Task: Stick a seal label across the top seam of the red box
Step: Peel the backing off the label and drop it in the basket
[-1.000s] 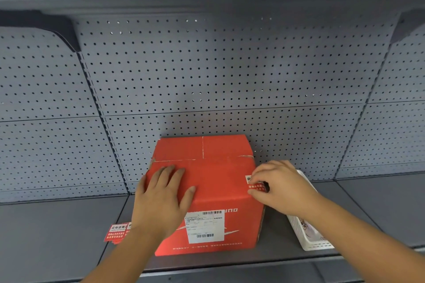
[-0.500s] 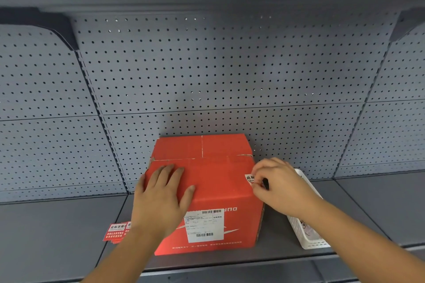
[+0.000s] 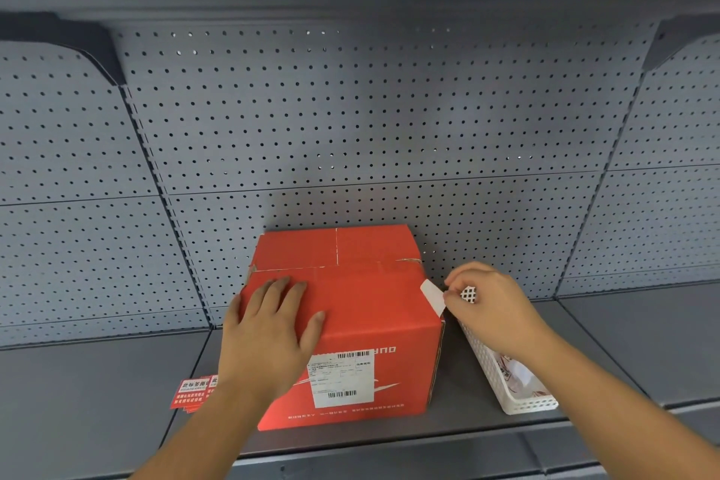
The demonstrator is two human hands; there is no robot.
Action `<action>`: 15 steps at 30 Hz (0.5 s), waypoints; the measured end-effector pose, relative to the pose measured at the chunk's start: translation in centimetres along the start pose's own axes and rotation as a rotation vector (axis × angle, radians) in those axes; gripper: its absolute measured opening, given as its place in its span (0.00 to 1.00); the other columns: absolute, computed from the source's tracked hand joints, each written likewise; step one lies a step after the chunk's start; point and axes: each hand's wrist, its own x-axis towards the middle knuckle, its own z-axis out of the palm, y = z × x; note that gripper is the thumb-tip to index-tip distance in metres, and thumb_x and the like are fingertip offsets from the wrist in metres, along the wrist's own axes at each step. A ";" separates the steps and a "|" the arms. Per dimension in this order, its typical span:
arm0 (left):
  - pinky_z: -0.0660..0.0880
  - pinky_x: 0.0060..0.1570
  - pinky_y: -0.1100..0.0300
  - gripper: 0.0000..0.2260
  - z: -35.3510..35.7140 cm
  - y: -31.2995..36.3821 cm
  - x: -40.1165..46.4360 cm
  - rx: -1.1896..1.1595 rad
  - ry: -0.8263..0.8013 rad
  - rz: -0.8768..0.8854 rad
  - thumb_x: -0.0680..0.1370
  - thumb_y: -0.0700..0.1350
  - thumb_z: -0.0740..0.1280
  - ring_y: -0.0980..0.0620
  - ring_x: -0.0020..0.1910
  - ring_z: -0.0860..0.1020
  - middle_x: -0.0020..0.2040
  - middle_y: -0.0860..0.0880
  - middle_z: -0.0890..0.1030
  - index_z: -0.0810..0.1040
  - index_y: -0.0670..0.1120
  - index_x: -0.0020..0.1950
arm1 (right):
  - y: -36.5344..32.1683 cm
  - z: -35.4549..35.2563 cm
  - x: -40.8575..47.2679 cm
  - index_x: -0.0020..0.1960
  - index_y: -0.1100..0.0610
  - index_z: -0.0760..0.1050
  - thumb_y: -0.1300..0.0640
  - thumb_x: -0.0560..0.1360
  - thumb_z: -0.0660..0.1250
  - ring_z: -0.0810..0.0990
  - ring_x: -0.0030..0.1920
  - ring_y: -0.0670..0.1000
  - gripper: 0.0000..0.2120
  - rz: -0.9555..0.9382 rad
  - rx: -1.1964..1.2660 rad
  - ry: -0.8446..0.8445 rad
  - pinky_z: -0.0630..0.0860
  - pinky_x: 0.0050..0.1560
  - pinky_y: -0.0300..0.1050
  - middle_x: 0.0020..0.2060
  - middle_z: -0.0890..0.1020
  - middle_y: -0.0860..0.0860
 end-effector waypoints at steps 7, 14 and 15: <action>0.60 0.75 0.38 0.28 0.1 0.0 0.0 -0.016 0.008 -0.003 0.80 0.68 0.50 0.49 0.75 0.69 0.74 0.53 0.74 0.72 0.55 0.73 | 0.9 -0.3 -0.5 0.34 0.54 0.81 0.61 0.73 0.71 0.76 0.50 0.33 0.10 0.088 0.070 0.069 0.66 0.43 0.22 0.48 0.82 0.41; 0.61 0.75 0.37 0.28 0.0 0.1 0.0 -0.018 0.006 -0.003 0.80 0.68 0.50 0.48 0.74 0.70 0.74 0.52 0.75 0.73 0.55 0.73 | 2.1 -0.6 -1.1 0.33 0.53 0.80 0.62 0.74 0.70 0.78 0.50 0.35 0.11 0.154 0.130 0.100 0.70 0.46 0.33 0.47 0.84 0.45; 0.61 0.75 0.37 0.28 0.0 0.1 0.0 -0.017 0.005 -0.003 0.80 0.68 0.50 0.48 0.75 0.69 0.74 0.52 0.75 0.72 0.55 0.73 | 2.2 -0.7 -1.2 0.33 0.54 0.80 0.62 0.74 0.70 0.78 0.49 0.36 0.11 0.163 0.134 0.102 0.70 0.46 0.34 0.47 0.84 0.45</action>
